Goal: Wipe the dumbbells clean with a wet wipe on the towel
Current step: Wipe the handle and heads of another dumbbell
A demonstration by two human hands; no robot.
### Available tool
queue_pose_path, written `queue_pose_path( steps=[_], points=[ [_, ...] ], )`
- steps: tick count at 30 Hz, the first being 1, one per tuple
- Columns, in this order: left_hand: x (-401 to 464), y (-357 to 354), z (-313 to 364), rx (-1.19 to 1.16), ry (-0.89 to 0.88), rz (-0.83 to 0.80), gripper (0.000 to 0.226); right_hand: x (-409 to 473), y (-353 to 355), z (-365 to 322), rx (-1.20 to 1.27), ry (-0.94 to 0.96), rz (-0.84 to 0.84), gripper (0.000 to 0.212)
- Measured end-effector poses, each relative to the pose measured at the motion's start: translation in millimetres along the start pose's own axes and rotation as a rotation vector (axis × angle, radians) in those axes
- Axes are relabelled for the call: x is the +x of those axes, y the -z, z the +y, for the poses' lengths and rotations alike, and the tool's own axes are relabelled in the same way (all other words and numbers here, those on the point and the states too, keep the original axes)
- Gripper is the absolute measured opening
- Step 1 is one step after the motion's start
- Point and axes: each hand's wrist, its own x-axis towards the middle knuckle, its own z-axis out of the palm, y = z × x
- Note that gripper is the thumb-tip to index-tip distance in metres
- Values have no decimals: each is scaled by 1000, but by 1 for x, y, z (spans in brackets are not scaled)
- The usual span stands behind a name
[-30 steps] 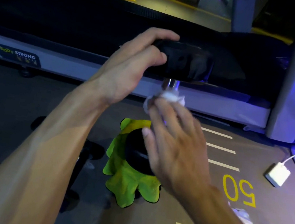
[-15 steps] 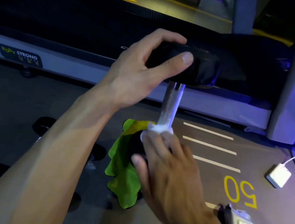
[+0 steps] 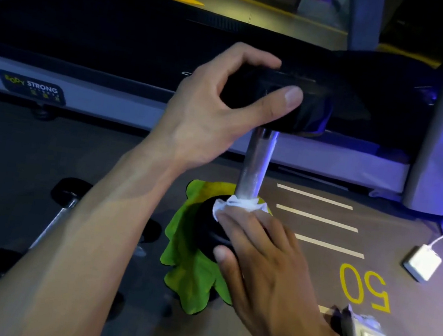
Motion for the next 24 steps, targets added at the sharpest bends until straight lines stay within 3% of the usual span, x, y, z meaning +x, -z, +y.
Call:
queue_pose_path(
  steps=[8, 14, 18, 24],
  points=[
    [-3, -7, 6, 30, 13, 56, 51, 23, 15, 7, -41, -20, -15, 48],
    [-4, -18, 16, 153, 42, 149, 62, 9, 7, -4, 95, -48, -99, 51],
    [-2, -21, 17, 181, 73, 156, 63, 6, 9, 13, 185, 36, -74, 49],
    [8, -14, 9, 31, 71, 125, 64, 0, 6, 42, 401, 80, -29, 43]
  ],
)
